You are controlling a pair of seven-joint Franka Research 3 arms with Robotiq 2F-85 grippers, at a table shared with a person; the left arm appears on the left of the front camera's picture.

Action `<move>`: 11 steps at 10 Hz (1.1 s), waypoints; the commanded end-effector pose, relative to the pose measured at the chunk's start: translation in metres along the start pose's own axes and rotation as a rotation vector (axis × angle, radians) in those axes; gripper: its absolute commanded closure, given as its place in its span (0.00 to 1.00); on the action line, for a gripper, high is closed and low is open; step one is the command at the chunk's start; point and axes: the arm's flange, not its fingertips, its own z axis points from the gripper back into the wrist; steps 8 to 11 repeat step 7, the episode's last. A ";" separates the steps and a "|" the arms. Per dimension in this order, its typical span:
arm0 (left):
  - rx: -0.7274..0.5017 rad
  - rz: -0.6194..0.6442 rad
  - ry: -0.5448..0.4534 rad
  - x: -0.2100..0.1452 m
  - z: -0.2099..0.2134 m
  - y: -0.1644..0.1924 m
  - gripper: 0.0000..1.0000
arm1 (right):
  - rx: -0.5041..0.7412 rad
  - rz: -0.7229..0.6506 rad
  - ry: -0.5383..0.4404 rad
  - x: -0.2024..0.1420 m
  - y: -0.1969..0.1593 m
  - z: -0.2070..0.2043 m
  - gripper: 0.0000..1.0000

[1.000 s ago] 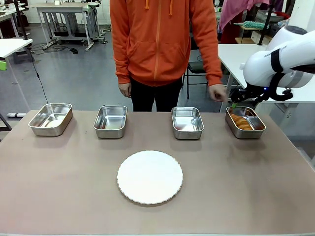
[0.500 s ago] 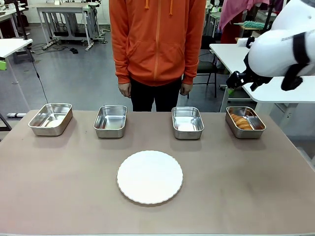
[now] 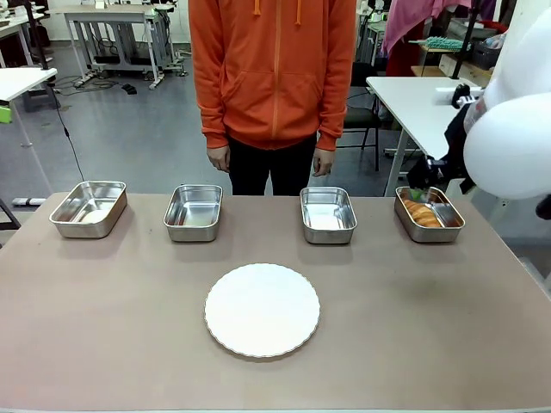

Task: Place the bread in the container.
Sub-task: Place the Butter Roll into the Airtight Container indicated by the human.

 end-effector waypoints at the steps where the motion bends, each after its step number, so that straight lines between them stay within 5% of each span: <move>1: -0.005 -0.011 -0.007 0.001 0.000 -0.002 0.00 | 0.027 -0.009 0.018 -0.008 0.001 -0.006 0.00; 11: -0.005 -0.011 -0.007 0.001 0.000 -0.002 0.00 | 0.000 0.000 0.000 0.000 0.000 0.000 0.00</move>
